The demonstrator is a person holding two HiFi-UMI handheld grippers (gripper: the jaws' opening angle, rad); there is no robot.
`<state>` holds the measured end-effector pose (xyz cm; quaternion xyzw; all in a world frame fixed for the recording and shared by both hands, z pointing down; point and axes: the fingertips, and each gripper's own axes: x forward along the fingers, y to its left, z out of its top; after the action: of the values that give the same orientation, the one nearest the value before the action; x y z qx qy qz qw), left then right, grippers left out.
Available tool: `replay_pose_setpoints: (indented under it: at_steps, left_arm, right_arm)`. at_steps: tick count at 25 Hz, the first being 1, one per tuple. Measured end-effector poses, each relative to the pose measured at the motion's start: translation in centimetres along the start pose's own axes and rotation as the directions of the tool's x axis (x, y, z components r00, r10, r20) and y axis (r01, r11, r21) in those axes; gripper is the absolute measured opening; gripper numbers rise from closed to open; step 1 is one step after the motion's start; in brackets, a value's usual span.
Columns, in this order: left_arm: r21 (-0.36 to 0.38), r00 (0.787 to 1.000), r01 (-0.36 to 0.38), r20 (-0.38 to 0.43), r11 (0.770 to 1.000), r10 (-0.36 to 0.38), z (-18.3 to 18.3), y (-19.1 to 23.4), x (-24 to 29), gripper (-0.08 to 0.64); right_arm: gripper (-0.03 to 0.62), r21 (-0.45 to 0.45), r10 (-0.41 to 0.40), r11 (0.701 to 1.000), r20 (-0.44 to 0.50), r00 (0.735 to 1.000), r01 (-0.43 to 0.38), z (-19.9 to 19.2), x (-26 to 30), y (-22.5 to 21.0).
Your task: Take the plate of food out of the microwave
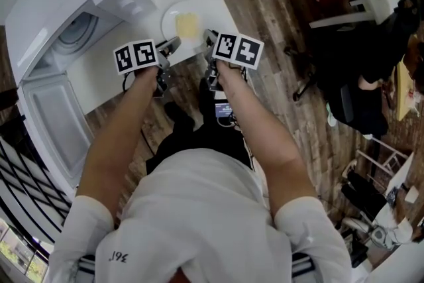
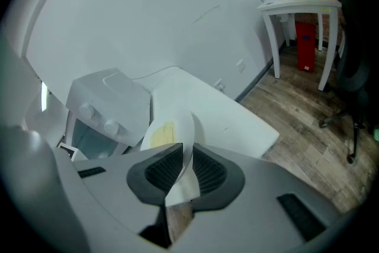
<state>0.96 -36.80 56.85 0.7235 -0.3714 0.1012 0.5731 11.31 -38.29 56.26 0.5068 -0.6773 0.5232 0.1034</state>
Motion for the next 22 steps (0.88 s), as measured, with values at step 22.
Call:
replay_pose_setpoints:
  at_steps: [22]
  left_arm:
    - [-0.079, 0.993, 0.062, -0.091, 0.995, -0.069, 0.2, 0.8, 0.8, 0.100]
  right_arm:
    - [0.044, 0.109, -0.022, 0.994, -0.034, 0.999, 0.026, 1.7, 2.9, -2.6]
